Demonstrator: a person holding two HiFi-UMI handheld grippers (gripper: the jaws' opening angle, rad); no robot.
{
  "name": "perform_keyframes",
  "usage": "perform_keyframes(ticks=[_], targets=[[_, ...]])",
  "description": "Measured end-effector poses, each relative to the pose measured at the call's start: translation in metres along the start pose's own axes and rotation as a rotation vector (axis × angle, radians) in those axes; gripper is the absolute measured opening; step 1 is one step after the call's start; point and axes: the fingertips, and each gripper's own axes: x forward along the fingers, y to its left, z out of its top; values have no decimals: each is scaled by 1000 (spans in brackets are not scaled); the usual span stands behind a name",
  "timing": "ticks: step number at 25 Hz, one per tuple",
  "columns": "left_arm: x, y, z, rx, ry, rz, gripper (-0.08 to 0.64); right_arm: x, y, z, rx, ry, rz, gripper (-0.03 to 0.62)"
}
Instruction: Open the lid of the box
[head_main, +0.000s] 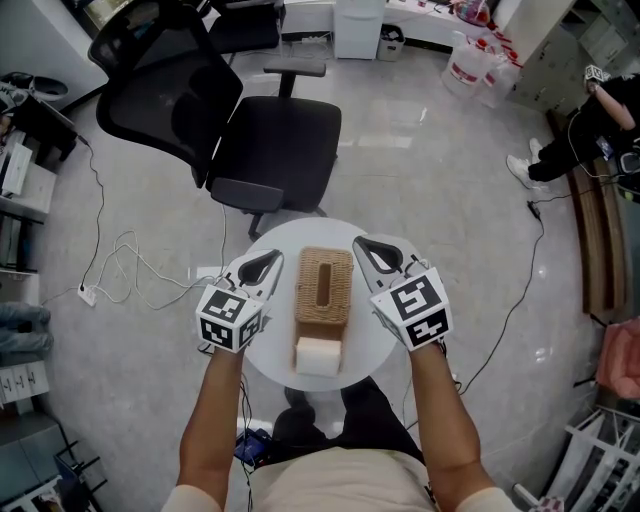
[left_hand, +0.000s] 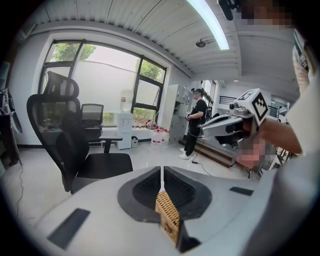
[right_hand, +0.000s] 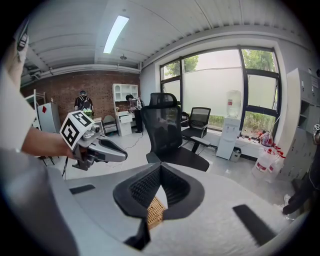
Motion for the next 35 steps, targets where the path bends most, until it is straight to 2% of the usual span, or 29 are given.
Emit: perform_keyframes(ticks=[35], targets=[[37, 25, -73, -82, 121, -11, 23, 49, -3, -59, 57, 85, 33, -8]])
